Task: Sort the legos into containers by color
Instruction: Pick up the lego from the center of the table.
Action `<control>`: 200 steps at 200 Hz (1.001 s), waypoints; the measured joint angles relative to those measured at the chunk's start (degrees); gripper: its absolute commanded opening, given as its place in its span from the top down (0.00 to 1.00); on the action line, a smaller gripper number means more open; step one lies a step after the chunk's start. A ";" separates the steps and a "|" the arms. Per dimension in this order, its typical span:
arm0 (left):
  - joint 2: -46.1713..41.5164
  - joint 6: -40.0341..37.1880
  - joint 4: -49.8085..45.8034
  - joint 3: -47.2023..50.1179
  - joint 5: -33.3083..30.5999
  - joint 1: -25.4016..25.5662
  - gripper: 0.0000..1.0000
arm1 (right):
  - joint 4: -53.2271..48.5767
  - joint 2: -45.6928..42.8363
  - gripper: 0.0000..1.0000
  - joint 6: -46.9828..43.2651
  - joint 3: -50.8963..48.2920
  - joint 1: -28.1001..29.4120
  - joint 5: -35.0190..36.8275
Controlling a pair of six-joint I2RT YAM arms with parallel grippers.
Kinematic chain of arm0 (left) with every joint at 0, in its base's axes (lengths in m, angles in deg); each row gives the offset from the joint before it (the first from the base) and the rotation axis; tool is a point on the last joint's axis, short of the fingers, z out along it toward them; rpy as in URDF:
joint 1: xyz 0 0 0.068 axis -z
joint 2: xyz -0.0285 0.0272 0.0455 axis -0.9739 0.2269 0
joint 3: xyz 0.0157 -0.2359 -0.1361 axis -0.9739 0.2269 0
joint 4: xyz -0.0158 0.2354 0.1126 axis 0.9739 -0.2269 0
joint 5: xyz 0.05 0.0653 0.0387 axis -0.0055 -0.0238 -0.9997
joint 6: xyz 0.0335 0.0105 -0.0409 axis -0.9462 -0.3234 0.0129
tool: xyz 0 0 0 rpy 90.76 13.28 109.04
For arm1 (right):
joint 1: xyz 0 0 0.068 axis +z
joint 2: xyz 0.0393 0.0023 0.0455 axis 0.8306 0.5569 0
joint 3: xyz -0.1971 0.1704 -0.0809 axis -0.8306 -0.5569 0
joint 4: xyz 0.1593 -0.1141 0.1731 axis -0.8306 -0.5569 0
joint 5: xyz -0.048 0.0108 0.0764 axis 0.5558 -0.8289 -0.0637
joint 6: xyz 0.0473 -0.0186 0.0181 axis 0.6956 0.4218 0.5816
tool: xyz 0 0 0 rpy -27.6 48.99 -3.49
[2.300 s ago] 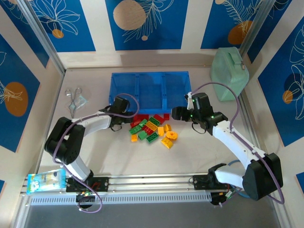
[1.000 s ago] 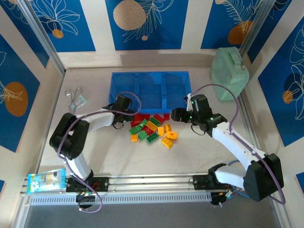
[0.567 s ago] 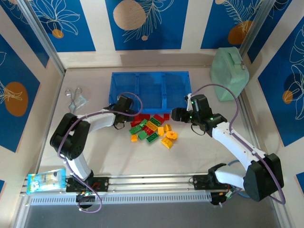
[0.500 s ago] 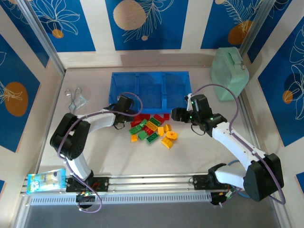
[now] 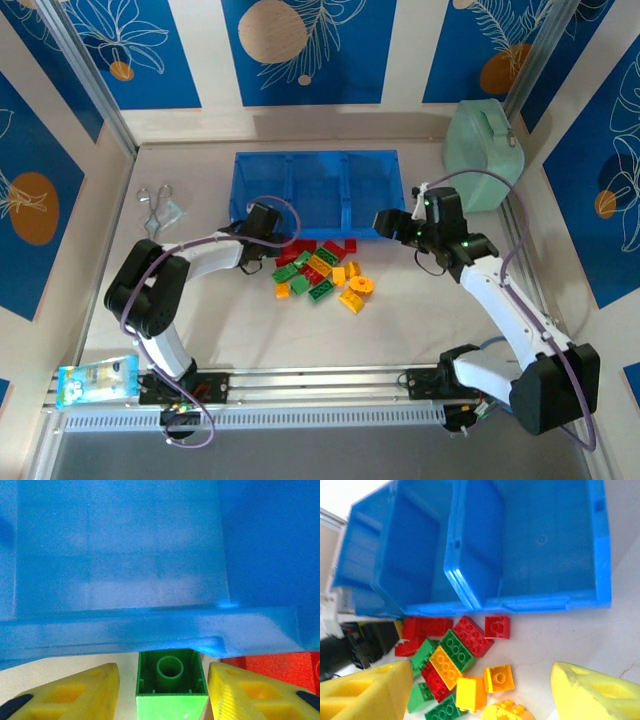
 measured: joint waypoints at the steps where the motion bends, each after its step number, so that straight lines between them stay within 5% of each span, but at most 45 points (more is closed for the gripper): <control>1: -0.02 0.00 0.00 0.04 0.00 0.00 0.51 | -0.04 -0.04 0.26 0.02 0.02 -0.11 -0.07; 71: -0.76 -1.16 1.18 1.29 -0.04 0.07 0.67 | -0.87 -4.44 0.26 2.78 0.55 -5.60 -5.81; 200: -9.44 -1.33 -6.21 3.19 0.07 0.11 0.69 | -0.68 -5.11 0.26 3.39 -5.03 -6.25 -8.11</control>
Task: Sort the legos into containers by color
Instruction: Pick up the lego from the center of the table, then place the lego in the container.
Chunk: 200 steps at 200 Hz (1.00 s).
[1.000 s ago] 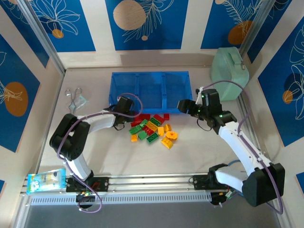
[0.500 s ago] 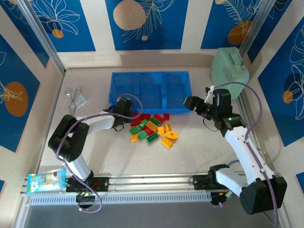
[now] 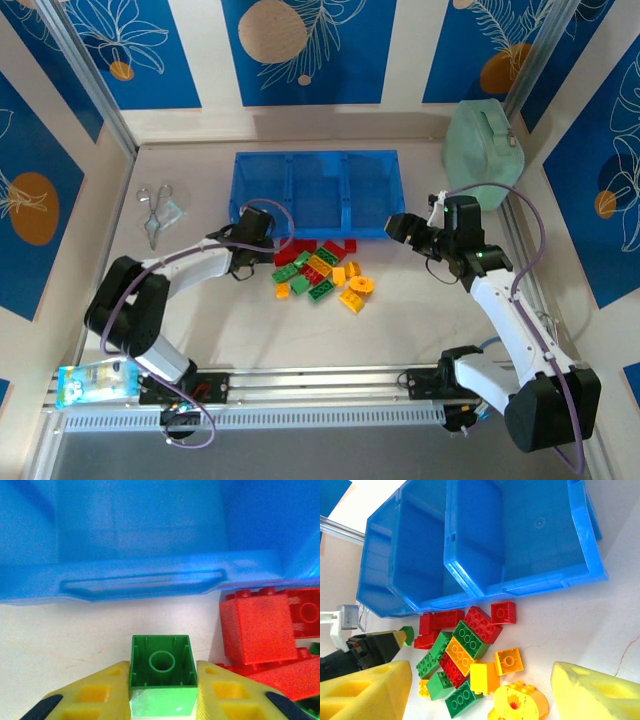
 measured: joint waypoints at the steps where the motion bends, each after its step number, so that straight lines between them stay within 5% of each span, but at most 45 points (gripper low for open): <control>1: -0.20 0.02 -0.02 0.00 0.00 0.00 0.69 | 0.00 -0.07 0.26 0.00 -0.04 0.00 -0.02; 114: -3.30 -0.26 -2.99 -11.58 3.04 1.38 0.70 | 0.46 -0.48 0.26 0.00 -2.25 0.02 -0.63; 200: 13.94 -3.52 -4.70 -34.69 5.11 5.03 0.70 | 0.83 -0.92 0.25 -0.11 -3.89 0.07 -1.53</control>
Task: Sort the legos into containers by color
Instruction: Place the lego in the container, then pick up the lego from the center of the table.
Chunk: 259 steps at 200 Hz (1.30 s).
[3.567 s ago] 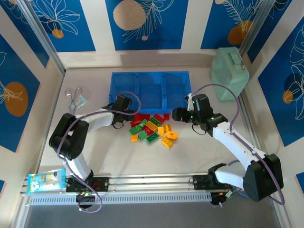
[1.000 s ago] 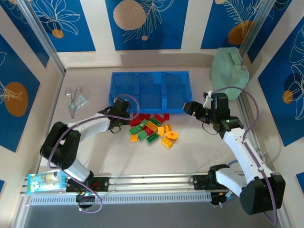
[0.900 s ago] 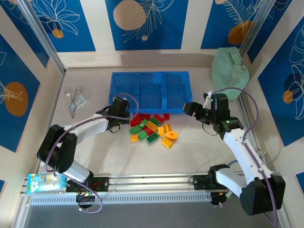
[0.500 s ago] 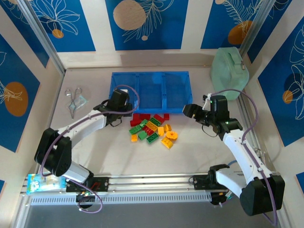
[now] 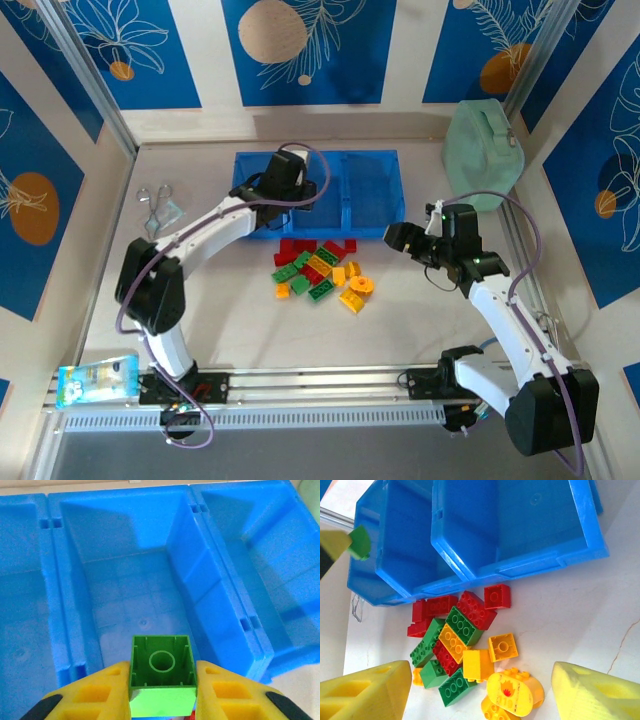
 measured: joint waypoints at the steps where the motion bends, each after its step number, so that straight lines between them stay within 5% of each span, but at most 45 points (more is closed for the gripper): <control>1: 0.15 -0.02 -0.04 -0.17 0.02 0.00 0.70 | 0.02 0.00 0.25 -0.02 -0.02 0.00 0.00; 52: 10.88 -2.71 -3.19 -11.26 0.24 0.02 0.68 | -0.61 -1.75 0.25 -0.76 -1.20 0.13 -0.17; 105: 12.87 -4.74 -4.66 -14.58 0.15 0.02 0.37 | -1.25 -2.14 0.15 -1.86 -1.73 2.36 -0.07; 152: 12.15 -4.87 -4.87 -14.58 0.02 0.11 0.35 | -3.10 -2.47 0.11 -4.48 -1.68 6.93 0.98; 210: -7.50 -3.54 0.28 5.46 -0.59 2.67 0.34 | -6.32 -0.39 0.15 -10.86 1.36 20.81 2.69; 259: -26.43 0.61 6.38 30.05 -2.60 3.45 0.34 | -6.95 13.35 0.27 -13.86 4.83 29.64 3.30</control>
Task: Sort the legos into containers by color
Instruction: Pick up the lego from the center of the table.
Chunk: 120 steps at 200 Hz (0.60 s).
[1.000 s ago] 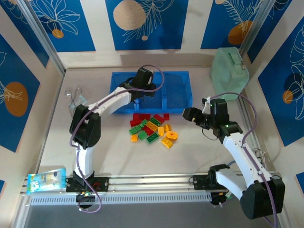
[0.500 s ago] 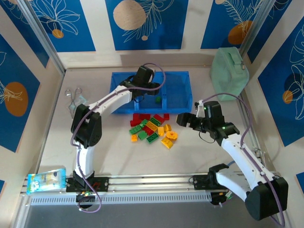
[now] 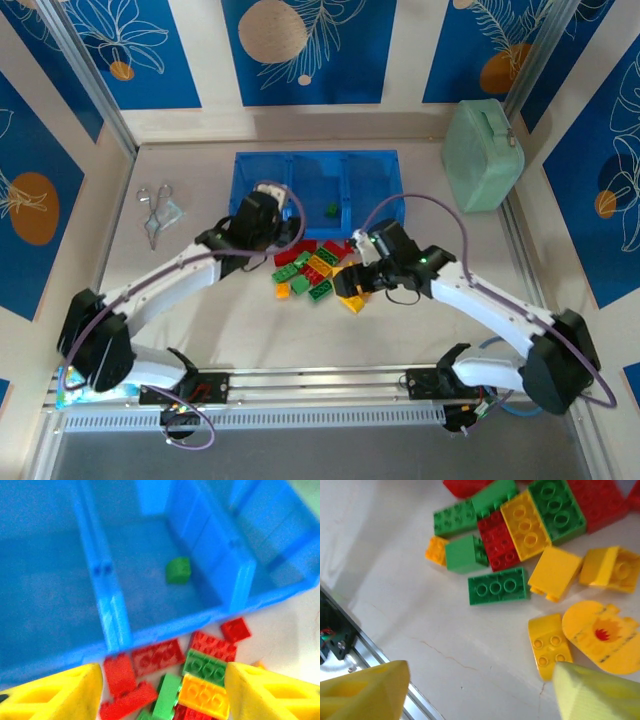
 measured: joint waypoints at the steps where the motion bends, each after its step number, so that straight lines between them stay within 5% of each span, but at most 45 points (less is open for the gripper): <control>1: -0.35 0.15 0.13 0.63 -0.04 0.00 0.34 | 0.02 0.42 0.27 -0.04 0.09 0.22 0.00; 53: -12.94 5.90 0.13 18.34 -1.95 0.81 0.34 | -1.03 14.25 0.22 -6.40 7.72 8.59 4.90; 106: -19.45 9.75 -0.44 24.68 -3.54 1.53 0.34 | -4.98 26.36 0.13 -9.81 18.34 13.99 14.08; 120: -20.74 10.14 -0.92 25.11 -4.11 1.60 0.34 | -6.43 28.50 0.00 -9.53 19.19 14.62 15.58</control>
